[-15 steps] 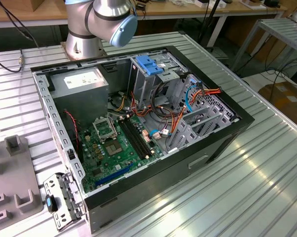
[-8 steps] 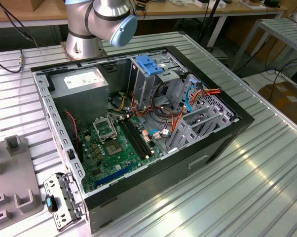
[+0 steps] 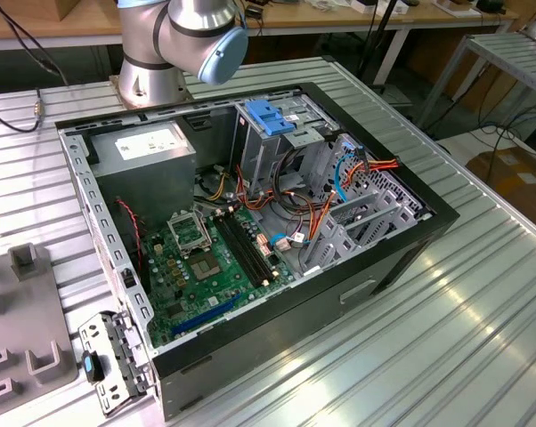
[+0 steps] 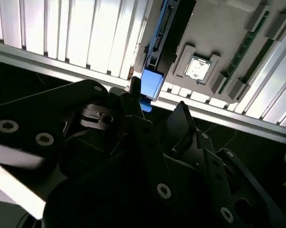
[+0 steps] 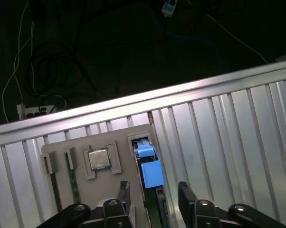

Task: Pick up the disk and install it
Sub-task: 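Pick up the disk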

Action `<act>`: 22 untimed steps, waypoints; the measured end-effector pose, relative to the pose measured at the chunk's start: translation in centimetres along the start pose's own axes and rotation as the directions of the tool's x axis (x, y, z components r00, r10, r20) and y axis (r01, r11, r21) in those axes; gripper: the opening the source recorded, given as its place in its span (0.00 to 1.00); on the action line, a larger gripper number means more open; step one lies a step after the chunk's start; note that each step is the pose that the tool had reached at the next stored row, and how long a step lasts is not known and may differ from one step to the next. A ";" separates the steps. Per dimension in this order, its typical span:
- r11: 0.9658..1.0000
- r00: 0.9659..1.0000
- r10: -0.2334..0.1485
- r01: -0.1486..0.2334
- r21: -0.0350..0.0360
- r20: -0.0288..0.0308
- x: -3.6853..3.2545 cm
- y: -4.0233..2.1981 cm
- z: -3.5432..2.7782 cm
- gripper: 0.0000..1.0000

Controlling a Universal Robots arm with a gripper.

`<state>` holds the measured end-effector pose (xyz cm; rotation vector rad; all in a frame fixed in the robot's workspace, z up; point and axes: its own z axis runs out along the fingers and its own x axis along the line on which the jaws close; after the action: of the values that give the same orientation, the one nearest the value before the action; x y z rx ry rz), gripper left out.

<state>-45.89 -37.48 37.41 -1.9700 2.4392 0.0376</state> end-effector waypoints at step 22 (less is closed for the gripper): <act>0.994 0.995 -0.104 0.104 0.015 0.004 0.21 0.56 3.38 0.60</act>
<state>-46.52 -37.50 34.03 -2.0848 2.3232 0.0240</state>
